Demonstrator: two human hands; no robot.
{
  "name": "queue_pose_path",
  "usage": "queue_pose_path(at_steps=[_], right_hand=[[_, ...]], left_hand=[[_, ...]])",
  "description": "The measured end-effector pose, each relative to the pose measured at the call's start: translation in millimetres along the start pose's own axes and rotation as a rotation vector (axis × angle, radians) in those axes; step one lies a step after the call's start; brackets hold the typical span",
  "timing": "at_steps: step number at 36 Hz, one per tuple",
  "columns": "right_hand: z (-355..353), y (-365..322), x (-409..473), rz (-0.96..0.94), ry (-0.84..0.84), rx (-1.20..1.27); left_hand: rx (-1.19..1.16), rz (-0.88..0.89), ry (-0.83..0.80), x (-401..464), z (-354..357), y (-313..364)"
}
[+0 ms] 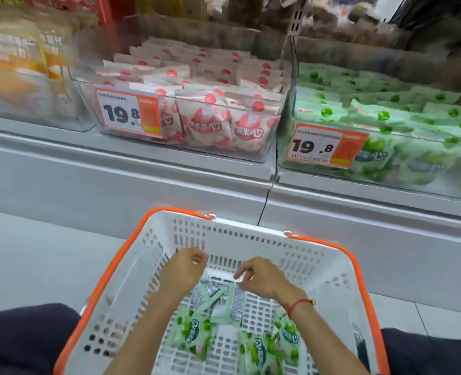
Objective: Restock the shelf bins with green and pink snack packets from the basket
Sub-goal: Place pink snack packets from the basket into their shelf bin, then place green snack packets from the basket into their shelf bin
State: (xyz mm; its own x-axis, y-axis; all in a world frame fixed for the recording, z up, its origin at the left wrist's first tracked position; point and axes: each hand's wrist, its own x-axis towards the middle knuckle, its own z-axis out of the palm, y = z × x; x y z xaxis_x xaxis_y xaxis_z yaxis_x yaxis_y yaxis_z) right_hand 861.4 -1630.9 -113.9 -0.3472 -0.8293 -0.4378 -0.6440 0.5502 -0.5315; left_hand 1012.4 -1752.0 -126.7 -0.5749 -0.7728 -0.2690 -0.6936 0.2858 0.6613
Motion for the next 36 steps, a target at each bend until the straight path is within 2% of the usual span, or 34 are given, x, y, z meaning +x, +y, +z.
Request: queue_pose_path(at_steps=[2,4,6,8,10,12,21,23,27,31,33,36], right_hand=[[29.9,17.0,6.8,0.063,-0.117,-0.063],[58.4,36.5,12.2,0.08,-0.231,-0.127],[83.4,55.7,10.7,0.105,-0.306,-0.157],[103.2,73.6,6.3,0.11,-0.291,-0.192],[116.0,86.8,6.0,0.091,-0.226,-0.22],[124.2,94.2,11.8,0.059,-0.146,-0.219],[134.8,93.4,42.7,-0.064,0.021,-0.351],[120.1,89.7,48.0,-0.05,-0.051,-0.272],[72.9,81.2,53.0,0.142,-0.353,0.121],[12.1,66.9,50.6,0.275,-0.469,0.42],[-18.5,57.2,42.2,0.295,-0.514,0.466],[-60.5,41.8,26.3,0.284,-0.555,0.448]], left_hand=[[0.053,-0.07,-0.119,-0.1,25.3,-24.9],[0.173,-0.082,-0.293,-0.6,49.8,-46.9],[0.306,-0.081,-0.397,-4.0,72.0,-63.0],[0.419,-0.002,-0.403,-8.4,90.3,-72.2],[0.544,0.146,-0.38,-10.4,104.3,-72.6],[0.627,0.224,-0.351,-7.8,115.8,-69.9],[0.821,0.273,-0.328,12.3,133.9,-61.1],[0.787,0.276,-0.341,15.9,128.5,-61.4],[0.558,0.176,-0.362,22.2,104.2,-46.1],[-0.001,-0.013,-0.524,29.9,67.3,-18.2],[-0.127,-0.016,-0.527,29.7,46.9,1.8],[-0.15,0.077,-0.468,26.2,20.5,34.6]])
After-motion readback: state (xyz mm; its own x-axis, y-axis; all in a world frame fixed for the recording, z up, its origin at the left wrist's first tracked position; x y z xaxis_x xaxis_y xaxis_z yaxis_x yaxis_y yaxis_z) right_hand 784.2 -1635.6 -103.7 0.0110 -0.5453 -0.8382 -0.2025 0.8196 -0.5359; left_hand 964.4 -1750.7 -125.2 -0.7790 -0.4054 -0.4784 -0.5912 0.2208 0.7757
